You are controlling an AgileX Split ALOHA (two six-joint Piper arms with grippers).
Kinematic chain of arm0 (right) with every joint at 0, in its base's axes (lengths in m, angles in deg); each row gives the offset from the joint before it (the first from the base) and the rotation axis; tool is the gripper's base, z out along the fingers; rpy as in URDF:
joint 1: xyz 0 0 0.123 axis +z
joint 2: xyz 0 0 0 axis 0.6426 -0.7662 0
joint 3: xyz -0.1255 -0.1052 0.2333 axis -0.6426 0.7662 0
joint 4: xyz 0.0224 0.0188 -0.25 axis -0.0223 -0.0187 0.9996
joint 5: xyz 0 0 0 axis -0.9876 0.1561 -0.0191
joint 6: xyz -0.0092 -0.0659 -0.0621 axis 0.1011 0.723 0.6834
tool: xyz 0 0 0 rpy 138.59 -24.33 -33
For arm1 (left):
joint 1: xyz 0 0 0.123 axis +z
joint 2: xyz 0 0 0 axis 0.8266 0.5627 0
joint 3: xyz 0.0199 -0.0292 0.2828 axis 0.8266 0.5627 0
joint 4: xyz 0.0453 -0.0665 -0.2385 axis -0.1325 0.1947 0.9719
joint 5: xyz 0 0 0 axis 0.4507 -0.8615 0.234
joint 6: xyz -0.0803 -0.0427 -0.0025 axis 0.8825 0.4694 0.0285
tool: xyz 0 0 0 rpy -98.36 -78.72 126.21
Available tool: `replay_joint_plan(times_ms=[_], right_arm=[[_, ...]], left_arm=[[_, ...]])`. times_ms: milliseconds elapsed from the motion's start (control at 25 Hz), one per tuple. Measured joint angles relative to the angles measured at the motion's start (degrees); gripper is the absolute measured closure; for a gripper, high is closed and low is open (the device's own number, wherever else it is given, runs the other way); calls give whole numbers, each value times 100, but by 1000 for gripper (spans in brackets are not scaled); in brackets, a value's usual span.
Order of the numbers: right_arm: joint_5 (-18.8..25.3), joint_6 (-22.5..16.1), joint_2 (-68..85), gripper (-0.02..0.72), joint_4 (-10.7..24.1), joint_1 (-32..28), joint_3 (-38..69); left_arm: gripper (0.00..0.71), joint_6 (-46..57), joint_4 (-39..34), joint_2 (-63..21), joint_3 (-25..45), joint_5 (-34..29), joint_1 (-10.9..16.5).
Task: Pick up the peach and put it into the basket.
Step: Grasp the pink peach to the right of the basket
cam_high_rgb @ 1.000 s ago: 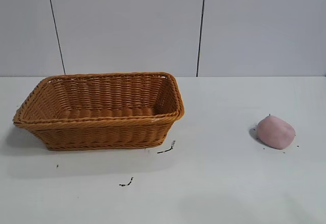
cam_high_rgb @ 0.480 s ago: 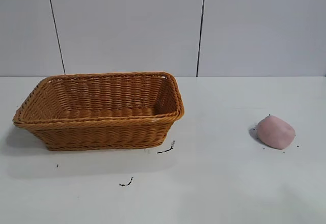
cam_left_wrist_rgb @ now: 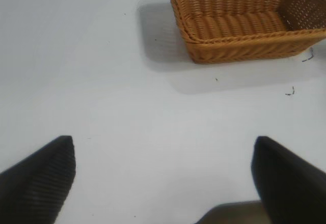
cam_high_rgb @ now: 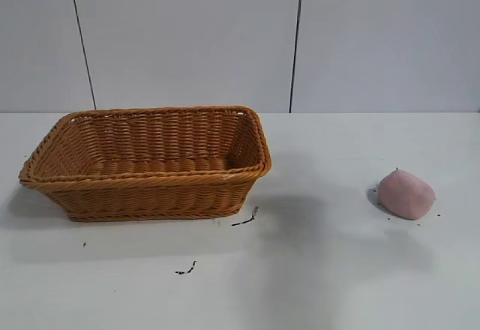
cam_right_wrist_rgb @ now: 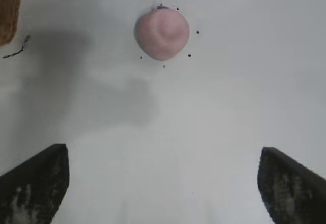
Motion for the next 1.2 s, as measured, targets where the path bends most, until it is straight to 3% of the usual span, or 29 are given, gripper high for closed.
replay_joint_plan(times_ms=[120,360,720,1040,1080,1120,1200], right_arm=[[-63,219,-782,14,-230,0,-604],[-263,253,-1522,14,-223,0,-756],[-986,253,-2755,14,-211,0,-766],[-1189,253,-3226,14,-212,0,-766],[-1215,257,-3226,44,-217,0,-766],[-1247,257,-3226,120,-228,0,-766],[-1256,257,-3226,337,-228,0,-766]], left_arm=[[18,0,0,0,0,0,0],[18,0,0,0,0,0,0],[18,0,0,0,0,0,0],[18,0,0,0,0,0,0],[18,0,0,0,0,0,0],[18,0,0,0,0,0,0],[18,0,0,0,0,0,0]])
